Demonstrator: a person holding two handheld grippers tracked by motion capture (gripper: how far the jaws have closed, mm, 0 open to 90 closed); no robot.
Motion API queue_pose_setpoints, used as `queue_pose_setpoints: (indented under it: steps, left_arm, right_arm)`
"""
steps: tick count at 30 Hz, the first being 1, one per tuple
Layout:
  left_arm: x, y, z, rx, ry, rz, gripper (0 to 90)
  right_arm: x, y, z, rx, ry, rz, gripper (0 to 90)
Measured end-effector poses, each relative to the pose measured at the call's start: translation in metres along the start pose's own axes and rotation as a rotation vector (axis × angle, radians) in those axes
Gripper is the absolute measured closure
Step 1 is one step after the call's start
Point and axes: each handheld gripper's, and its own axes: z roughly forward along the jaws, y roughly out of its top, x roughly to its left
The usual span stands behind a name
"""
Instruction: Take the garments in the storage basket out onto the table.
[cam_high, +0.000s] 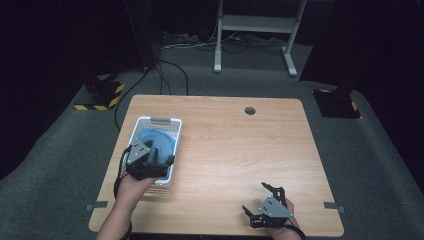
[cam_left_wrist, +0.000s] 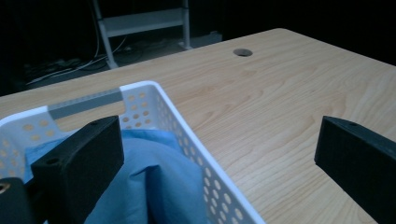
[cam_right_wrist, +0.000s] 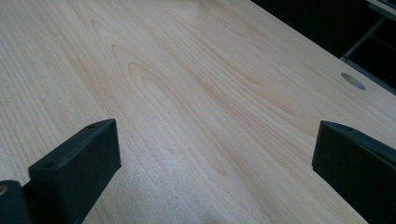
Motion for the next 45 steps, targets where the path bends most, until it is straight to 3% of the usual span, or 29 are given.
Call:
queue_pose_setpoints:
  steps: [8, 22, 30, 40, 45]
  left_arm:
    - [0.006, -0.004, 0.001, 0.018, 0.048, -0.023, 1.4]
    - [0.011, -0.010, 0.012, 0.078, 0.082, -0.022, 1.4]
    - [0.014, -0.011, 0.018, 0.132, 0.111, -0.024, 1.9]
    - [0.013, -0.010, 0.027, 0.223, 0.150, 0.002, 4.0]
    - [0.015, -0.008, 0.030, 0.254, 0.198, -0.022, 4.0]
  right_arm:
    - [0.000, 0.000, 0.000, 0.001, -0.001, -0.002, 0.4]
    - [0.001, 0.000, 0.000, 0.002, -0.006, -0.007, 0.4]
    - [0.001, 0.000, 0.000, 0.003, -0.007, -0.010, 0.4]
    - [0.002, 0.000, 0.000, 0.003, -0.010, -0.015, 0.4]
    - [0.002, 0.000, 0.000, 0.003, -0.010, -0.016, 0.4]
